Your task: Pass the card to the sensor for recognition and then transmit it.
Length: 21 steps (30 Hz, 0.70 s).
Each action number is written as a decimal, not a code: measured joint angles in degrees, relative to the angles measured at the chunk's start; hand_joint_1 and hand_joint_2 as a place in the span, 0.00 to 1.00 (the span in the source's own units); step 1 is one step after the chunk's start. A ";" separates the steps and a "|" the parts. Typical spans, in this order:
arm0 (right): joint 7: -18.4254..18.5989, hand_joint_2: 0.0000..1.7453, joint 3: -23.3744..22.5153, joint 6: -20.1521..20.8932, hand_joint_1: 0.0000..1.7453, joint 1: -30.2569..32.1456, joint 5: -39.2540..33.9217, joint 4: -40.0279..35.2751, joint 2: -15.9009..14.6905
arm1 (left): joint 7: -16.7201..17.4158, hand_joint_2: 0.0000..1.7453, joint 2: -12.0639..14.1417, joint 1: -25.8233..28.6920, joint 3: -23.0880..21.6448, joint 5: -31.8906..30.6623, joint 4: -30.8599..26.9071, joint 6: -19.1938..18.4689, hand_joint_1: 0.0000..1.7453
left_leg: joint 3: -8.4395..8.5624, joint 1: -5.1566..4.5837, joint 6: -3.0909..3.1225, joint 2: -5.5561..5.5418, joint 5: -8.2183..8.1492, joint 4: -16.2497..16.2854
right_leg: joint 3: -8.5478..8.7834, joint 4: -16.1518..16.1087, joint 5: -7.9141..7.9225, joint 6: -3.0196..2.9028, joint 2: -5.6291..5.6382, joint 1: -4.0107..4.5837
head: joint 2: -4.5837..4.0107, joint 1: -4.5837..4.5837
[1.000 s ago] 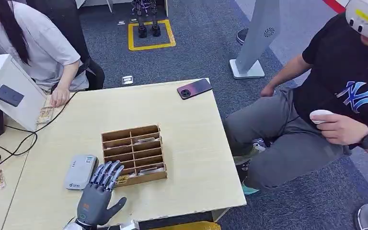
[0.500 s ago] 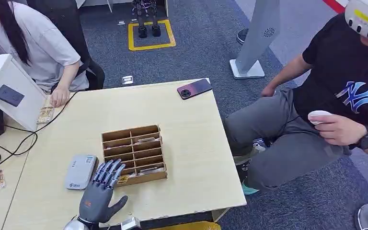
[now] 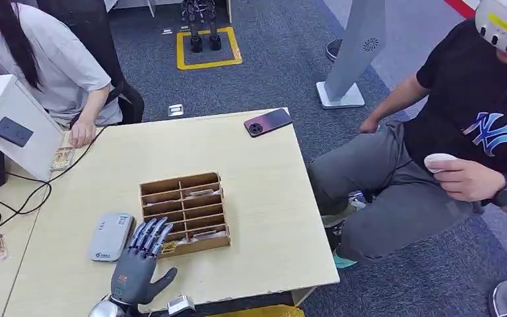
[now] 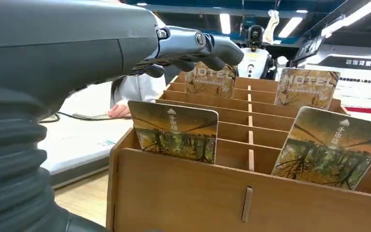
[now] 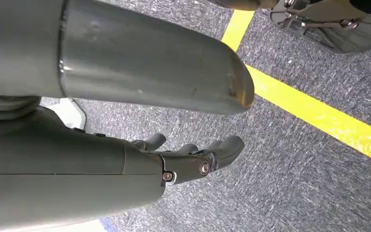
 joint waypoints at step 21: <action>0.00 0.00 0.00 0.00 0.00 0.00 0.04 0.00 0.02 | 0.00 1.00 -0.02 -0.04 0.04 -0.33 0.28 0.00 0.00 | 0.00 0.00 0.00 0.00 0.00 0.00 | 0.00 0.00 0.00 0.00 0.00 0.00 | 0.00 0.00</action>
